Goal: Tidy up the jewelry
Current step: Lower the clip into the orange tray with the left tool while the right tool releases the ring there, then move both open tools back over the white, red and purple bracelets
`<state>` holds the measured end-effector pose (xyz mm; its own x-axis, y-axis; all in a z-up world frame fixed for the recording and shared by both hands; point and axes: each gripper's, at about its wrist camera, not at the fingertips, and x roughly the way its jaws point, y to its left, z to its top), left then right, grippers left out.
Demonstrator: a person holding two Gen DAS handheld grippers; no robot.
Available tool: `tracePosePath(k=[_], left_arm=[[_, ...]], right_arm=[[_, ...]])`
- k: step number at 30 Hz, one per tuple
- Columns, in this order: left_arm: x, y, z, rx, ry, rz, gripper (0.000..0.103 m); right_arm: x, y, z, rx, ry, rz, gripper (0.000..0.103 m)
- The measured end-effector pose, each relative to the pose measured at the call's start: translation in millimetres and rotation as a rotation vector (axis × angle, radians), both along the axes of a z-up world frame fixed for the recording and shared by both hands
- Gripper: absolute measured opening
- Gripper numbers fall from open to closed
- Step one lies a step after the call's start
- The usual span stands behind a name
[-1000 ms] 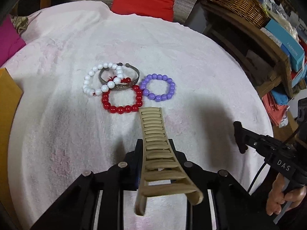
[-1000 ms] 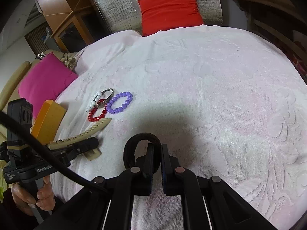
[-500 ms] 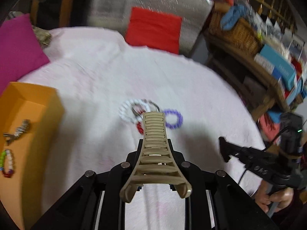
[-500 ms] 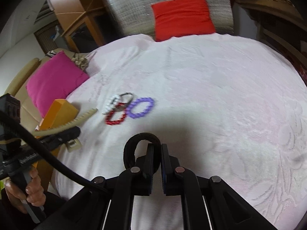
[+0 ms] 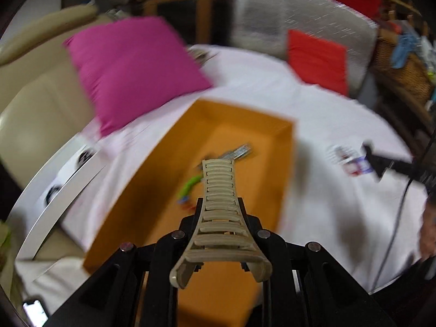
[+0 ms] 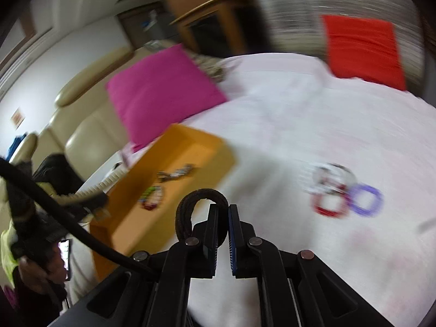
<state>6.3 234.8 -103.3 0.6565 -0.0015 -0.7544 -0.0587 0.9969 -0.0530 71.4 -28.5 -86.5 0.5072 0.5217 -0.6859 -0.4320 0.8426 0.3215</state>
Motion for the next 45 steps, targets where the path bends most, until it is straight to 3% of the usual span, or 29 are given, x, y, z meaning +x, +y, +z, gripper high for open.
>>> tracePosePath(k=[5,11,23,26,27,29,32,39,45], left_arm=[[1.5,30.2,-29.9,-0.044,0.073,0.067,0.020],[12.3,44.8,-47.4,-0.078,0.118,0.091,0.020],[28.0,49.4,-70.2,-0.023,0.197,0.118,0.020],[27.1,46.1,-69.2,0.010,0.199,0.115,0.028],[25.7,44.9,-67.6,0.028,0.197,0.118,0.043],[22.3,43.4,-62.4,0.061,0.183,0.129,0.058],[13.4,38.3,-49.5,0.107,0.149,0.128,0.058],[-11.7,18.6,1.2,0.168,0.027,0.131,0.060],[-34.4,-6.2,55.0,0.225,-0.107,0.119,0.067]], right_arm=[[15.7,80.1,6.6,-0.058,-0.013,0.116,0.007],[38.7,138.7,-16.6,-0.152,0.048,0.196,0.007],[82.3,205.5,-76.4,-0.372,0.186,0.265,0.011],[88.8,212.4,-81.1,-0.413,0.200,0.262,0.013],[90.9,213.7,-82.1,-0.424,0.210,0.264,0.015],[92.1,213.6,-82.5,-0.432,0.233,0.265,0.026],[89.7,212.6,-77.4,-0.454,0.212,0.263,0.043],[70.6,173.2,-27.1,-0.302,0.101,0.214,0.043],[41.7,128.4,18.9,-0.182,0.017,0.162,0.043]])
